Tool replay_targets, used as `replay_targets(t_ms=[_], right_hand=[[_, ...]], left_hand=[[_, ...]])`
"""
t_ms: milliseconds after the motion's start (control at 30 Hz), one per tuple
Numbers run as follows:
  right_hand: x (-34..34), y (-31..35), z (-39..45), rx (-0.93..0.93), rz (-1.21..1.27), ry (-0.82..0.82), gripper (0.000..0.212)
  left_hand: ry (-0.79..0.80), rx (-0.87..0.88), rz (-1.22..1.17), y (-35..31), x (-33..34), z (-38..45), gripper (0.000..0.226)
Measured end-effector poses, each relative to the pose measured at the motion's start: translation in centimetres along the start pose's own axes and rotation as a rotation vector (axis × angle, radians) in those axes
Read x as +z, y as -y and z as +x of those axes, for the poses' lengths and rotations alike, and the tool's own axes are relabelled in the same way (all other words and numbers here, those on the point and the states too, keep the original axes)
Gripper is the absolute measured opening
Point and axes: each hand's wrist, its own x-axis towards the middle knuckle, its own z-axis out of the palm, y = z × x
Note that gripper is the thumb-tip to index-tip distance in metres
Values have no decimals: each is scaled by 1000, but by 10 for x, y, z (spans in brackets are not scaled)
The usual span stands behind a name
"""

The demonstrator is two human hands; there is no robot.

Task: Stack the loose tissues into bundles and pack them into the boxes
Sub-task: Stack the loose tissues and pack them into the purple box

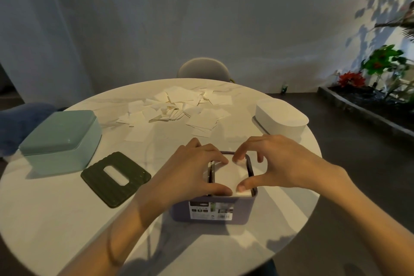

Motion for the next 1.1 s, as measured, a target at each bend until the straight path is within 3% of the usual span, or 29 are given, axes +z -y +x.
replay_targets(t_ms=[100, 200, 333, 433, 700, 867, 1000, 1100], right_hand=[[-5, -2, 6, 14, 166, 53, 71], [-13, -7, 20, 6, 339, -39, 56], [-6, -26, 63, 77, 331, -148, 31], [17, -45, 111, 119, 267, -146, 26], [54, -68, 229, -5, -169, 6, 60], [73, -77, 269, -94, -286, 177, 57], [81, -86, 276, -74, -175, 115, 34], [82, -100, 272, -95, -48, -66, 28]], left_hand=[[5, 12, -46, 4, -2, 2, 67], [-31, 16, -204, 13, -9, 7, 54], [-176, -74, -343, 45, -17, 26, 22], [-238, -161, -369, 80, -7, 50, 5], [-398, -426, -563, 151, 54, 105, 5], [-532, -526, -662, 163, 84, 125, 5], [-615, -521, -747, 172, 89, 126, 9], [-646, -535, -810, 179, 88, 129, 7]])
